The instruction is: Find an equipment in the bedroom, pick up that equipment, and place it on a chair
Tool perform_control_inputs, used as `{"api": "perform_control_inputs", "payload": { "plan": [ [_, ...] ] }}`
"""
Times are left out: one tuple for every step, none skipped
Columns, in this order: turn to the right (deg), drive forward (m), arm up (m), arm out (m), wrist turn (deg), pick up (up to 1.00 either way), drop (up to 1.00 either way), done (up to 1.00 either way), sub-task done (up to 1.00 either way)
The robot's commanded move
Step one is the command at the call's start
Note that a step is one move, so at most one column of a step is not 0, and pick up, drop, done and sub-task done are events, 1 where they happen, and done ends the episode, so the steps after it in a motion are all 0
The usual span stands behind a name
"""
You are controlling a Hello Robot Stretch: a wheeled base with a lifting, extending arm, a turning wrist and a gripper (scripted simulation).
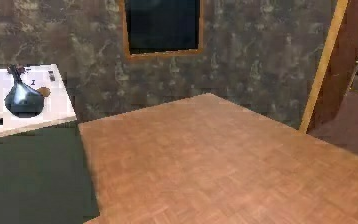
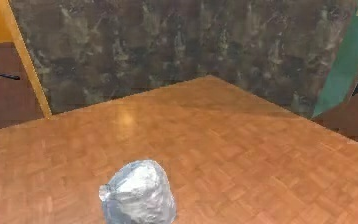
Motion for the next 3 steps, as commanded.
{"api": "perform_control_inputs", "payload": {
  "plan": [
    [0.0,0.6,0.0,0.0,0.0,0.0,0.0,0.0,0.0],
    [45.0,0.0,0.0,0.0,0.0,0.0,0.0,0.0,0.0],
    [9.0,0.0,0.0,0.0,0.0,0.0,0.0,0.0,0.0]
  ]
}}
